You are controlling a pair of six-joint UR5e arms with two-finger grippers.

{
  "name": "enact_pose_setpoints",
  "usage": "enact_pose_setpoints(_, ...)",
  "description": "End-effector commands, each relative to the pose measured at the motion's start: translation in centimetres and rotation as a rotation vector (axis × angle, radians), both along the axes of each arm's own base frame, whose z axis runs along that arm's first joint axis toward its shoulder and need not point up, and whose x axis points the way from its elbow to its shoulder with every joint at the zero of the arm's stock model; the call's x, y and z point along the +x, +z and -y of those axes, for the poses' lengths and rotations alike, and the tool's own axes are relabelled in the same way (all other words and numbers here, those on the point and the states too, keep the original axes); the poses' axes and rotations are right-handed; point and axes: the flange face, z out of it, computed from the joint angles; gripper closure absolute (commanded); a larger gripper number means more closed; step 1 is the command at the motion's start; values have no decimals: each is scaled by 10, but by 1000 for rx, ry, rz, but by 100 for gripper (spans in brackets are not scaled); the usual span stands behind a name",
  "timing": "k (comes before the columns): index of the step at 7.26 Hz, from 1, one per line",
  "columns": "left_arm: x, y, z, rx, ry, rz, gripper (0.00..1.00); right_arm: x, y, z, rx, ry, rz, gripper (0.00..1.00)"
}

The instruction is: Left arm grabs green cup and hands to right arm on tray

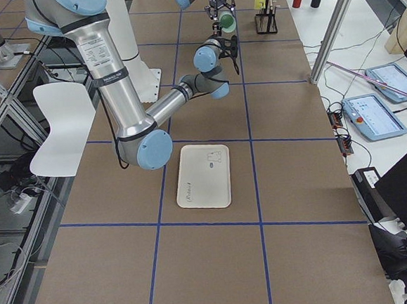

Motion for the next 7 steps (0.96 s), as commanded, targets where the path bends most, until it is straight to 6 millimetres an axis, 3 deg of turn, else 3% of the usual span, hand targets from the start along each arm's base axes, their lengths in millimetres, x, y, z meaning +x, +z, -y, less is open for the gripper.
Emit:
enact_pose_setpoints(1,1,-3,-1,-1,3,-6,53,-1,-3,-1,3,-3,4,23)
enact_pose_setpoints(4,4,-7,-3,-35,14,-26,53,-2,-3,0,3,-2,4,23)
enact_pose_setpoints(5,6,-8,-3,-39,17,-28,53,-2,-3,0,3,-2,4,30)
enact_pose_setpoints(7,9,-12,-5,-47,27,-39,52,-2,-5,0,6,-2,8,34)
